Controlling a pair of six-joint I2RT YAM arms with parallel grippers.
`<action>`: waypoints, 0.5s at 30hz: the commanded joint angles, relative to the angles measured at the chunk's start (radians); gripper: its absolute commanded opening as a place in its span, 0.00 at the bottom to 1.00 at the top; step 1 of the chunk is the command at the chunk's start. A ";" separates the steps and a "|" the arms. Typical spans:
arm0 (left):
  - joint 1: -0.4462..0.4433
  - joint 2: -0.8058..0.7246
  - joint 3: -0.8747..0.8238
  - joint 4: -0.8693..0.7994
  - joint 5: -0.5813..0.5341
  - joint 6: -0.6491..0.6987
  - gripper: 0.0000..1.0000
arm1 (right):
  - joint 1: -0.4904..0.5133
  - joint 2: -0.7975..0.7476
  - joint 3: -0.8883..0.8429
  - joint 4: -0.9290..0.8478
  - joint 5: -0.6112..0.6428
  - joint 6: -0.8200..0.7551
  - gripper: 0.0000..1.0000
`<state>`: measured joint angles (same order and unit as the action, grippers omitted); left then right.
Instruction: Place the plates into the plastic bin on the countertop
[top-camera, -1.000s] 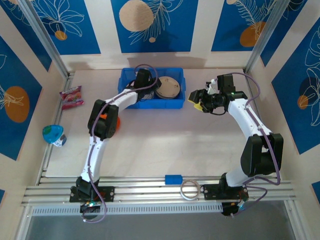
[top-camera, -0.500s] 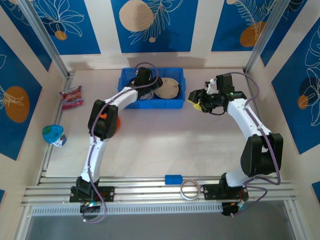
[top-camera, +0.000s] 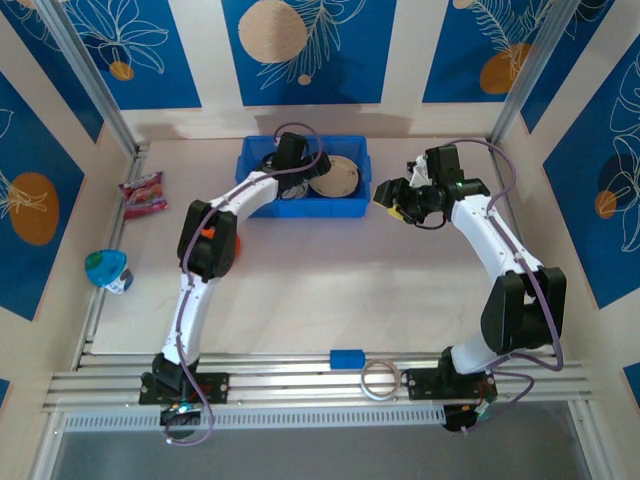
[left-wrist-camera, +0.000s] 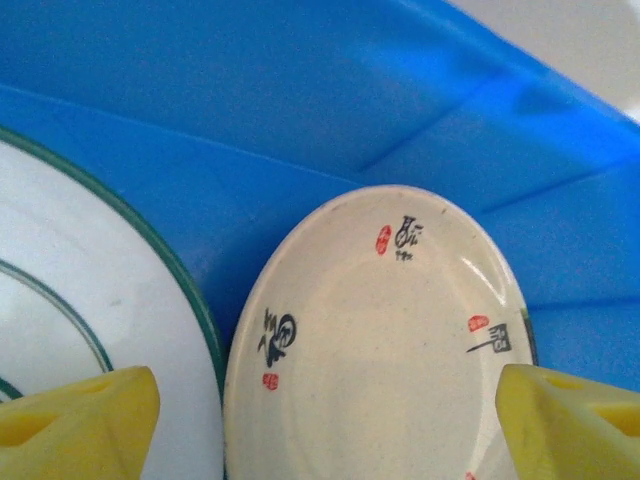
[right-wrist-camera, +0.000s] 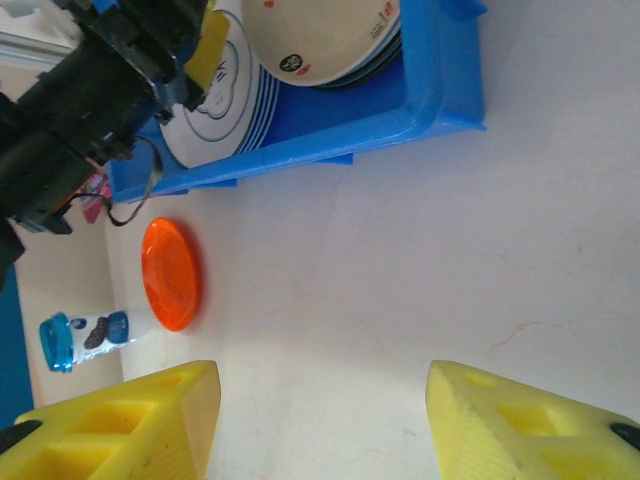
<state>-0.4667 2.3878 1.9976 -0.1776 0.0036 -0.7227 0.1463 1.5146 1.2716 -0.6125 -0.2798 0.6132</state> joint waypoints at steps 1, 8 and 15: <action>-0.019 -0.035 0.050 -0.054 -0.039 0.048 0.92 | 0.011 -0.029 0.033 -0.041 0.064 -0.033 0.58; -0.036 -0.057 0.101 -0.129 -0.127 0.125 0.96 | 0.024 -0.041 0.051 -0.053 0.123 -0.049 0.59; -0.048 -0.114 0.107 -0.167 -0.247 0.218 0.96 | 0.045 -0.053 0.049 -0.043 0.227 -0.059 0.59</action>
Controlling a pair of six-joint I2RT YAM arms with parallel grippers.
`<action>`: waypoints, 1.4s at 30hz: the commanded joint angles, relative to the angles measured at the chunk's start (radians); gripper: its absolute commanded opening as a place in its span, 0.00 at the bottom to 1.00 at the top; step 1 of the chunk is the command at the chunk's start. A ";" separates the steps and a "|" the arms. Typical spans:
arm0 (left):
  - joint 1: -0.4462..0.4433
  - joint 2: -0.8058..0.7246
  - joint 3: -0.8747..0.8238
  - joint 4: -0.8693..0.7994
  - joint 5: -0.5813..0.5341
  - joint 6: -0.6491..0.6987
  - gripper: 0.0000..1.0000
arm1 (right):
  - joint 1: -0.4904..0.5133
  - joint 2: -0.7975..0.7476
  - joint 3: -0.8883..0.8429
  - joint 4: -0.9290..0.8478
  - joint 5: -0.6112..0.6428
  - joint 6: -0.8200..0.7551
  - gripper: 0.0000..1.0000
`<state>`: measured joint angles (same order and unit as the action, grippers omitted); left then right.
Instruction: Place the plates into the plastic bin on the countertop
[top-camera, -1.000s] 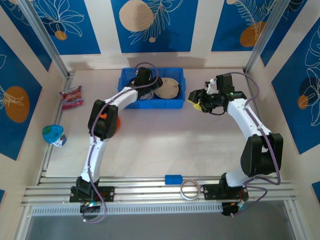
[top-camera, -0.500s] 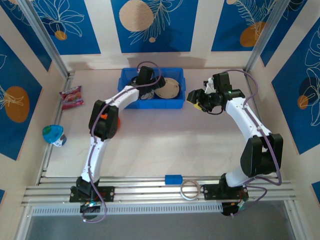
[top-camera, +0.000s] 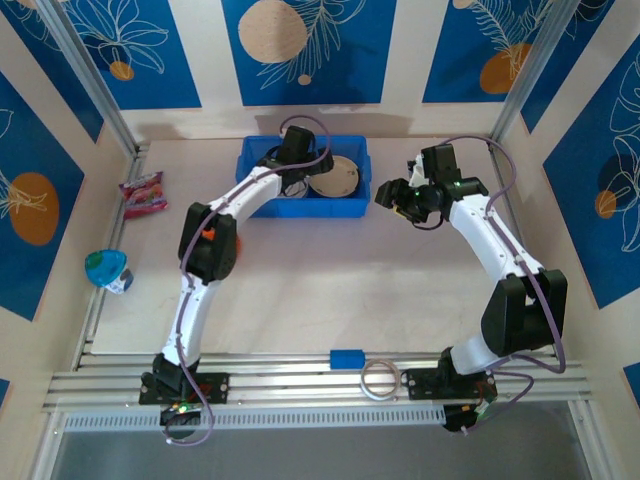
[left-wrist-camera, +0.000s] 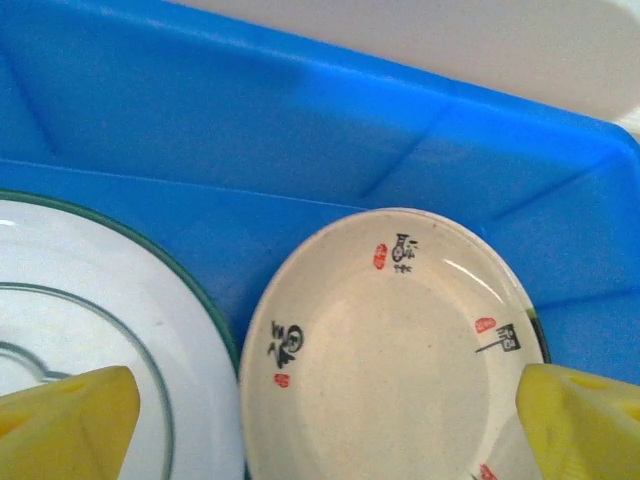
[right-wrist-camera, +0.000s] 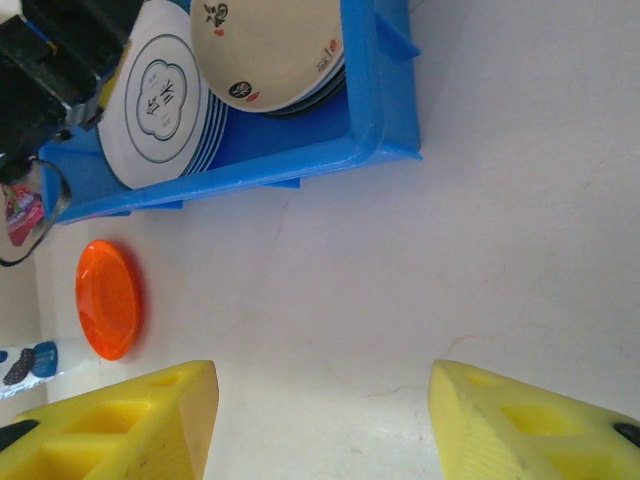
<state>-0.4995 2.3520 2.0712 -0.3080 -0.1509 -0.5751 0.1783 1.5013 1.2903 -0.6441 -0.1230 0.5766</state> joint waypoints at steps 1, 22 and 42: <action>-0.021 -0.087 0.034 -0.042 -0.117 0.090 0.96 | 0.016 -0.044 0.032 -0.009 0.089 -0.028 0.59; -0.066 -0.738 -0.574 0.016 -0.049 0.160 0.96 | 0.196 -0.148 -0.054 0.226 0.231 -0.028 0.58; 0.086 -0.136 -0.255 0.251 0.275 -0.012 0.50 | 0.121 0.022 0.018 0.207 0.054 0.012 0.51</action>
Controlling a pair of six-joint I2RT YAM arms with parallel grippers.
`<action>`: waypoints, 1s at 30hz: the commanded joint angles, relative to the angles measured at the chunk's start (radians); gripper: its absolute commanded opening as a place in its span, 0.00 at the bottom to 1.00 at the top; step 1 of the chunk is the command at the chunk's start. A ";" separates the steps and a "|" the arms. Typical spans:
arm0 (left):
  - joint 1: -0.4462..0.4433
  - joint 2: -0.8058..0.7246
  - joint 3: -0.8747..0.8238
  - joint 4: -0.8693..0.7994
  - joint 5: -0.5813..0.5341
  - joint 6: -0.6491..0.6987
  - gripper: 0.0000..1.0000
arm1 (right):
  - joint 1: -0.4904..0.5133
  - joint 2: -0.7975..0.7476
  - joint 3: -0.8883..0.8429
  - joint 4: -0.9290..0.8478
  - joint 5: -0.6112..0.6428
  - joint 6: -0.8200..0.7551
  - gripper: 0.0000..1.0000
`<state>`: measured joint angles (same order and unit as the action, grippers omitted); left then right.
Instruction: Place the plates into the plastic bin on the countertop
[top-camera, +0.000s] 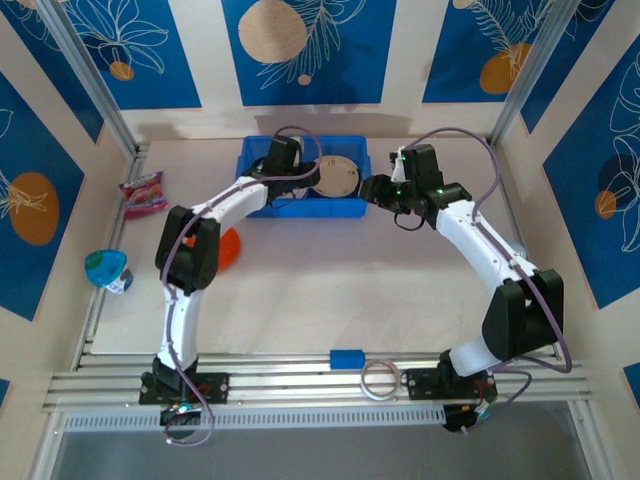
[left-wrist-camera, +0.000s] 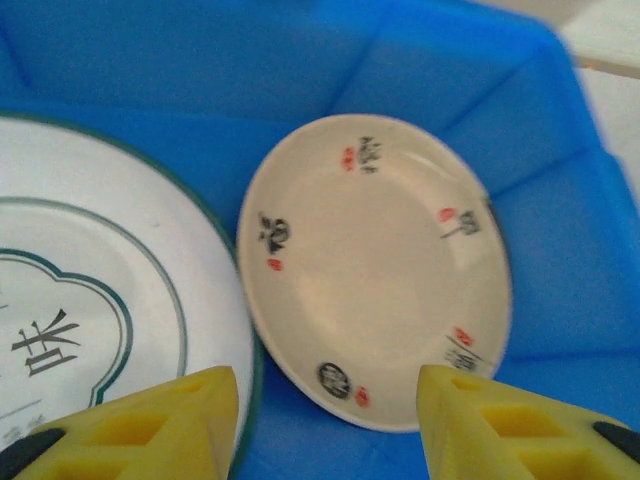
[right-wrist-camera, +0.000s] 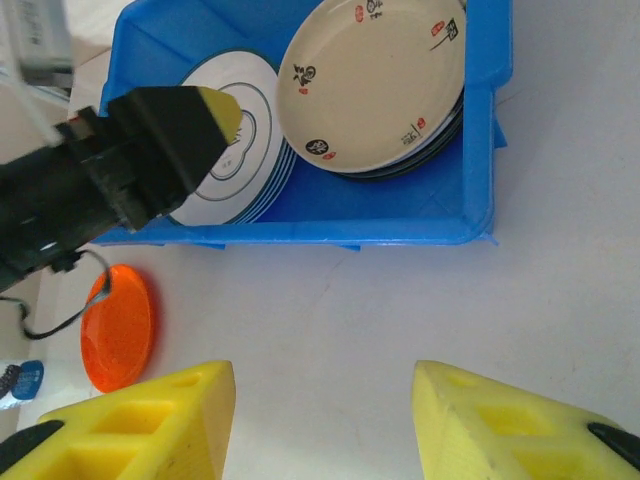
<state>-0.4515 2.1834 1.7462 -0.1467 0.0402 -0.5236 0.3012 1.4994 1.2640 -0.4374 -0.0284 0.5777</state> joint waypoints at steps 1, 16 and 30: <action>0.046 0.051 0.079 0.093 0.093 -0.073 0.50 | -0.002 0.033 0.052 -0.008 -0.037 0.011 0.51; 0.087 0.161 0.103 0.282 0.285 -0.194 0.33 | -0.016 0.106 0.094 -0.017 -0.084 0.022 0.42; 0.083 0.216 0.132 0.272 0.296 -0.205 0.11 | -0.029 0.122 0.101 -0.040 -0.096 0.019 0.42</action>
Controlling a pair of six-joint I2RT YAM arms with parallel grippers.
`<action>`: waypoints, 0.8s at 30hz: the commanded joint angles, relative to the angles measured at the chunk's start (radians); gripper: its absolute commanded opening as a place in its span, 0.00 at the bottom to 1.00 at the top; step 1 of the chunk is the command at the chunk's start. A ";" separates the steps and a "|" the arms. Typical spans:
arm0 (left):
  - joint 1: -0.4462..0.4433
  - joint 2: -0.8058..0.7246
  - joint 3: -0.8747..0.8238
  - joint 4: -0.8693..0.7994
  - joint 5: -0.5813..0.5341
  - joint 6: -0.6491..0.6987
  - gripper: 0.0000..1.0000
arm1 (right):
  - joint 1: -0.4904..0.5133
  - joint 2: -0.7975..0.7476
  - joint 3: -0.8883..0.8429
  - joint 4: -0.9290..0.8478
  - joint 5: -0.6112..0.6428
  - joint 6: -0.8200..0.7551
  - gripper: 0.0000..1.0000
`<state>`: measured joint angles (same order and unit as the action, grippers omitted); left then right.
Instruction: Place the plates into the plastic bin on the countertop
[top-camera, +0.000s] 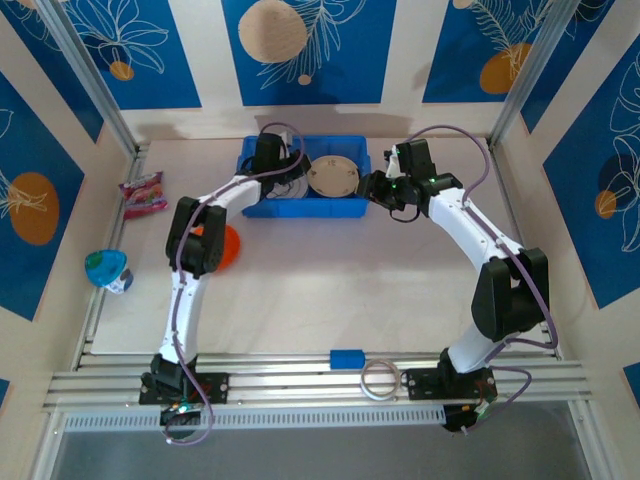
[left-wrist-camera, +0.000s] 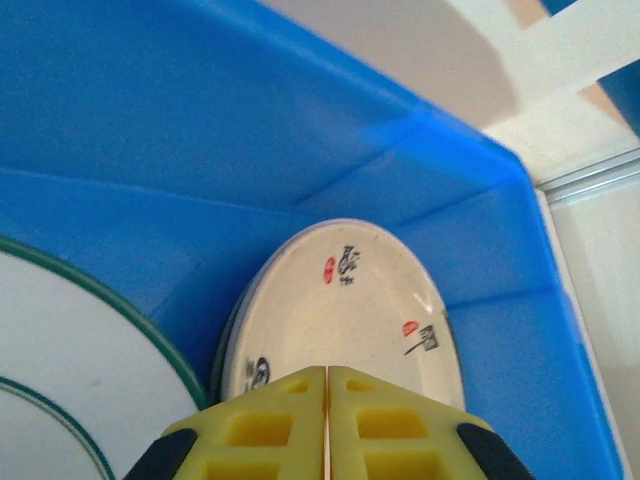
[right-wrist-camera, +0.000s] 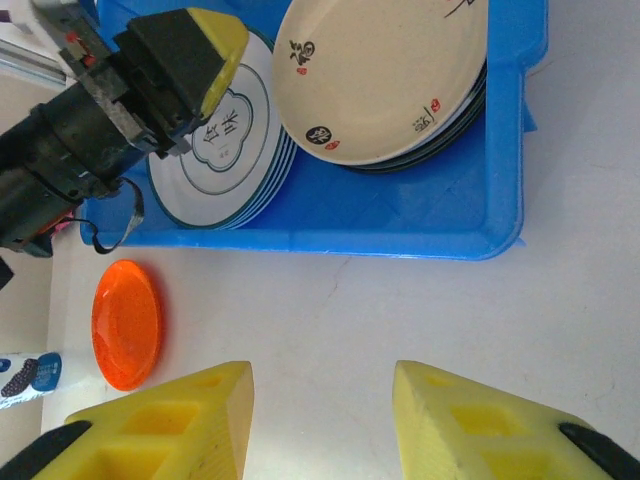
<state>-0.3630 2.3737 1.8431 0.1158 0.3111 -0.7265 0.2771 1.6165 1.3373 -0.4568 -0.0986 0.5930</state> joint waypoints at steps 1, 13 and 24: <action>-0.006 0.031 0.044 0.002 0.027 -0.001 0.12 | -0.006 0.006 0.027 -0.020 -0.026 0.004 0.42; -0.014 0.096 0.095 -0.019 0.035 -0.017 0.11 | -0.011 0.022 0.040 -0.034 -0.031 -0.001 0.42; -0.019 0.089 0.128 -0.024 0.033 -0.029 0.11 | -0.018 0.010 0.045 -0.034 -0.045 0.002 0.41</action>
<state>-0.3733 2.4577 1.9255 0.1005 0.3260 -0.7528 0.2615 1.6291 1.3426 -0.4721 -0.1120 0.5930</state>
